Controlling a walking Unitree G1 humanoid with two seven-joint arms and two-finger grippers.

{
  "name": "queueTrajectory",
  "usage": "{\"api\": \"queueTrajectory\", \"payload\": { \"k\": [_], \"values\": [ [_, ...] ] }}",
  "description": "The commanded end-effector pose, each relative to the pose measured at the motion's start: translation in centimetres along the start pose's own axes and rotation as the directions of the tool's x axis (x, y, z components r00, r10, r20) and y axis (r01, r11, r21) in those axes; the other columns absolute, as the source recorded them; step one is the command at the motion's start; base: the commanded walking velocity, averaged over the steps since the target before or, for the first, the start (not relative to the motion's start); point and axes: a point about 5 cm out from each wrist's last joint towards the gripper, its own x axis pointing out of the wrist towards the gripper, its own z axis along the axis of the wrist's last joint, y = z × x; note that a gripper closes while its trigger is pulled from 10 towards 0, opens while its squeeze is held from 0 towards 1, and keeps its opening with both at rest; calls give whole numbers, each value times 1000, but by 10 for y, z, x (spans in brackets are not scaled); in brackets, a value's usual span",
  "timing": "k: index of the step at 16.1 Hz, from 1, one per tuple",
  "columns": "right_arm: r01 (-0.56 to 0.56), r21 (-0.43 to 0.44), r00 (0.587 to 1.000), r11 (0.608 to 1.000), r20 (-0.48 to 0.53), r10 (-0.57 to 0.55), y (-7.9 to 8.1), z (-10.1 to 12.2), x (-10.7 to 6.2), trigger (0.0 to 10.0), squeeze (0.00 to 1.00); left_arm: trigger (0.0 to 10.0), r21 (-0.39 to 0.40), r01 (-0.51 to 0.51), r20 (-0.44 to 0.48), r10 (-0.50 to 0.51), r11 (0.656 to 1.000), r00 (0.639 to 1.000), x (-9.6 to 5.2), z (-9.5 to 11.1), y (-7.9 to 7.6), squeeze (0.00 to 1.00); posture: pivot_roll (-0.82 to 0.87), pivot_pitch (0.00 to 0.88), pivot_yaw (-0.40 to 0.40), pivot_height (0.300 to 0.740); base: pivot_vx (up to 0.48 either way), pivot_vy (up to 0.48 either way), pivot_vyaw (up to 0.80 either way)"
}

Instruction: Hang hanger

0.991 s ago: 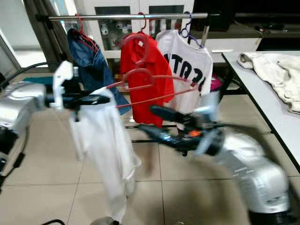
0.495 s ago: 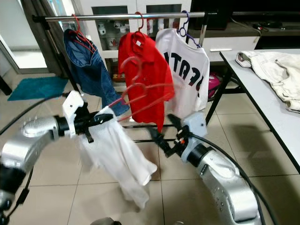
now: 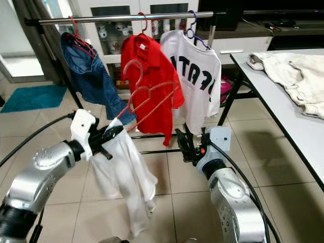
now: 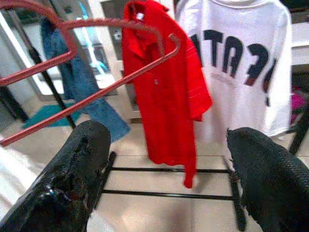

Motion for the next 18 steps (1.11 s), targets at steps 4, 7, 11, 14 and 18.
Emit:
{"api": "queueTrajectory", "payload": {
  "k": [4,7,11,14,18],
  "values": [
    [18,46,1000,999,-17,-17,-1,-4,1,10000,0,10000,34,-23,-29,24,999,999,-5,1,-6,0,-114,0,50,740,0,0,0],
    [15,44,1000,999,-21,-14,0,-4,2,10000,0,10000,34,-26,-35,27,999,999,-7,1,-8,0,-110,0,42,740,-277,0,0],
    [17,44,1000,999,-23,-16,-1,-3,3,10000,0,10000,37,-24,-40,26,999,999,-6,2,-10,0,-114,0,45,740,-284,0,0],
    [15,42,1000,999,-25,-14,0,-3,3,10000,0,10000,42,-21,-39,23,999,999,-5,4,-10,0,-112,0,45,740,-267,0,0],
    [11,39,1000,999,-28,-9,1,-3,4,10000,0,10000,48,-14,-39,16,999,999,-7,4,-8,0,-110,0,47,740,0,0,0]
  ]
}}
